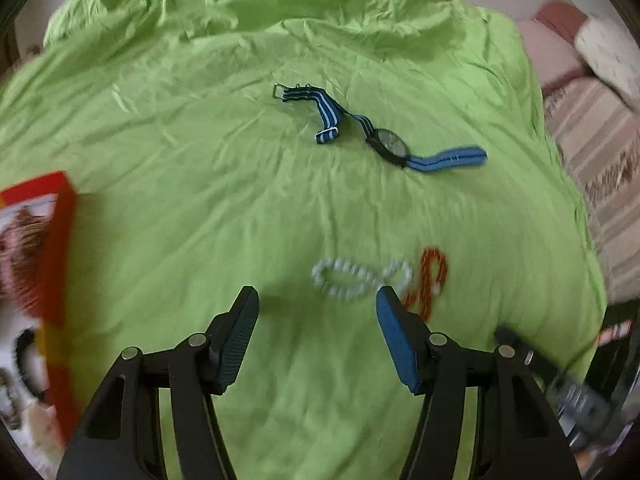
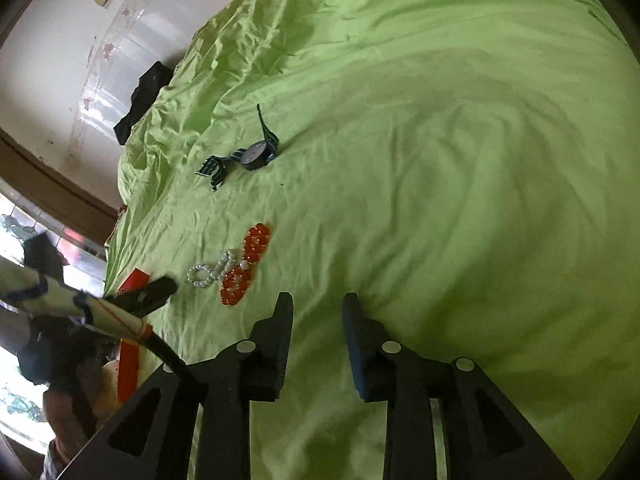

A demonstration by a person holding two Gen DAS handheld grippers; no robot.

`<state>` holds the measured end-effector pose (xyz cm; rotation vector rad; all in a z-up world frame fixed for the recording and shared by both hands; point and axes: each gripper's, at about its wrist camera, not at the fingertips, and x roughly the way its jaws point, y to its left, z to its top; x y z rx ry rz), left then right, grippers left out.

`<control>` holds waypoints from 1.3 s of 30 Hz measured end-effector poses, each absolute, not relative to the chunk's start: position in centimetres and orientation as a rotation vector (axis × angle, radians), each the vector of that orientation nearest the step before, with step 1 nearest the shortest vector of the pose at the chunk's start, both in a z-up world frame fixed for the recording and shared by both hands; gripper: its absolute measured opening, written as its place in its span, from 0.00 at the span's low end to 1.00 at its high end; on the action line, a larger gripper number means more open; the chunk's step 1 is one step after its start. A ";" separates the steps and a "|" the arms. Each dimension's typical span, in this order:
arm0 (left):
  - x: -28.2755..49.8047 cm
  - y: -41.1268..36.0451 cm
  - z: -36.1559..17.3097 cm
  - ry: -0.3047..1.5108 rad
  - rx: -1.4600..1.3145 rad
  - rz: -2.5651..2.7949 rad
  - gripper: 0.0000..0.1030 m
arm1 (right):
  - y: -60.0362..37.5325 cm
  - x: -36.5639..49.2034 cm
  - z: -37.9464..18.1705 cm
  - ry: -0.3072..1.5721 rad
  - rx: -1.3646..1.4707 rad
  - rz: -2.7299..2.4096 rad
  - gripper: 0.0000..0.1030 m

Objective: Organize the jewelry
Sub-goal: 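Move both tools to the pearl strand and red bead bracelet, then grasp the white pearl strand with the left tool while the right grasps the red bead bracelet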

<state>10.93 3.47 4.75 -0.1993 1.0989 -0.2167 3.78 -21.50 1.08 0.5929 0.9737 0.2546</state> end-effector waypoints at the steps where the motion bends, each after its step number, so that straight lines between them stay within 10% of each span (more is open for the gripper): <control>1: 11.7 3.4 4.4 1.106 -0.236 -0.223 0.59 | -21.4 3.9 1.1 0.975 0.589 0.263 0.30; 5: 13.3 2.0 4.1 1.109 -0.242 -0.216 0.59 | -20.7 4.3 1.0 0.974 0.547 0.276 0.31; 8: 12.9 0.5 3.6 1.138 -0.149 -0.223 0.04 | -20.5 4.5 1.0 0.974 0.530 0.277 0.31; 39: 6.0 3.0 2.8 1.085 -0.080 -0.195 0.05 | -19.4 3.8 1.3 0.927 0.446 0.267 0.40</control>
